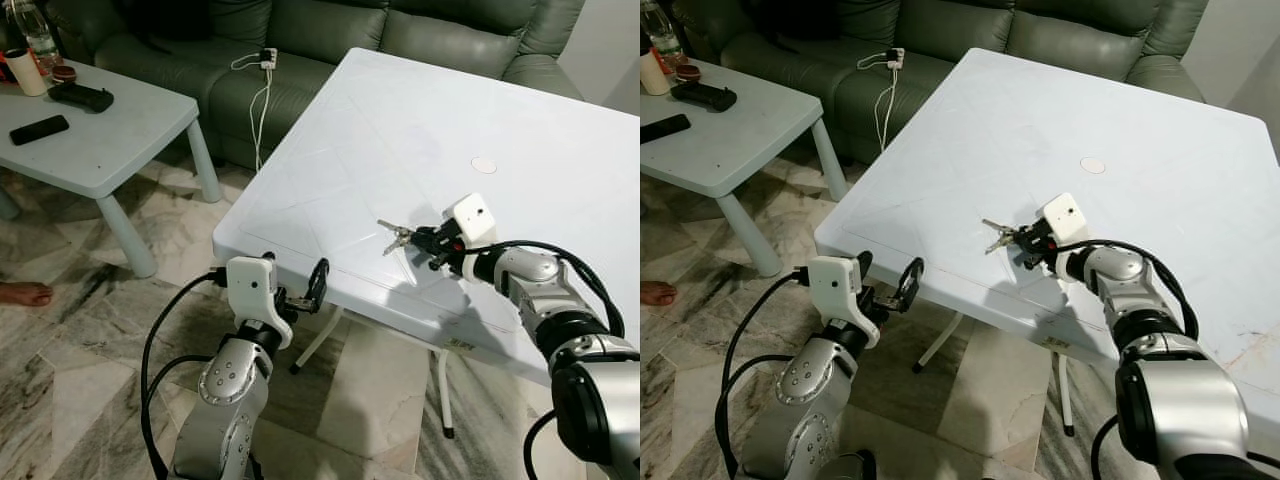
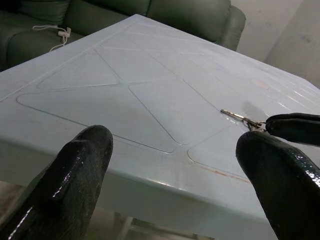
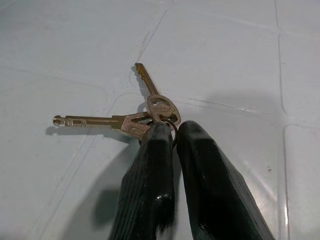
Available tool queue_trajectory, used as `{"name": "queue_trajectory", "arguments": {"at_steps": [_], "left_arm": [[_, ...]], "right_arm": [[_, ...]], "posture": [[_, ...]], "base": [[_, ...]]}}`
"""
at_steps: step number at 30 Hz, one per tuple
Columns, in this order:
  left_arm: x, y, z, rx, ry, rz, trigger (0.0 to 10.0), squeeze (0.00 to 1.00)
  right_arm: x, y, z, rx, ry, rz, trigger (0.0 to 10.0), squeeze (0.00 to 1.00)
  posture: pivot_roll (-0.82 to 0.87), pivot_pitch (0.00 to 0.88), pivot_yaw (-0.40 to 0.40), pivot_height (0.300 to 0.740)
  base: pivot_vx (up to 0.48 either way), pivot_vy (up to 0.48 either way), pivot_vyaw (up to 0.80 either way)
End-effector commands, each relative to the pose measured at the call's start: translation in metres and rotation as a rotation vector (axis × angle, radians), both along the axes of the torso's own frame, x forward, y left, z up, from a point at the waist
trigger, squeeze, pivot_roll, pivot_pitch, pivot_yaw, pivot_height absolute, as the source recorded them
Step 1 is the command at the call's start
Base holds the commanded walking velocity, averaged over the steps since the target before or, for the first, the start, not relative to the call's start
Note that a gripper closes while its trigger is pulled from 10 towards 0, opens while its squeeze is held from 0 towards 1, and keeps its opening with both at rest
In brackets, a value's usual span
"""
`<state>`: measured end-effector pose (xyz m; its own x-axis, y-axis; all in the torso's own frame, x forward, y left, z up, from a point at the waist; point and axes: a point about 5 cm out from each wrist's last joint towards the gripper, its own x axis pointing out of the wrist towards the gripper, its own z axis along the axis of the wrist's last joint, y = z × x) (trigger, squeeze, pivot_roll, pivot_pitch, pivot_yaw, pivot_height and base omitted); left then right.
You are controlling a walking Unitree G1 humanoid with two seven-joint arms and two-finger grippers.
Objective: Hang keys on a hook
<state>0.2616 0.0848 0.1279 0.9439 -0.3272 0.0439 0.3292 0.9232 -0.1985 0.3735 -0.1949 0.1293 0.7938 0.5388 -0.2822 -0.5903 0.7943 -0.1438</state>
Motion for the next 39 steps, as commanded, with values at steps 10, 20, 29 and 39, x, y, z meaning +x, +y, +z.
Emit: {"name": "queue_trajectory", "arguments": {"at_steps": [10,20,29,39], "left_arm": [[0.0008,-0.0099,0.0035,-0.025,-0.008,-0.027,10.0,0.00],[0.0003,-0.0088,0.0037,-0.029,-0.007,-0.016,10.0,0.00],[0.0008,-0.0089,0.0041,-0.031,-0.008,-0.017,10.0,0.00],[0.0013,-0.0087,0.0046,-0.033,-0.010,-0.017,10.0,0.00]], "right_arm": [[0.0008,-0.0024,0.0029,0.114,0.034,-0.018,10.0,0.00],[-0.0039,0.0049,-0.0057,0.115,0.107,0.062,10.0,0.00],[-0.0030,0.0052,-0.0045,0.101,0.095,0.056,10.0,0.00],[-0.0021,0.0040,0.0016,0.147,0.069,0.074,0.0,0.00]], "posture": [[0.08,0.108,-0.101,0.740],[0.08,0.123,-0.107,0.740],[0.08,0.125,-0.105,0.740],[0.08,0.126,-0.106,0.740]], "base": [[0.000,0.000,0.00],[0.000,0.000,0.00],[0.000,0.000,0.00],[0.000,0.000,0.00]]}}
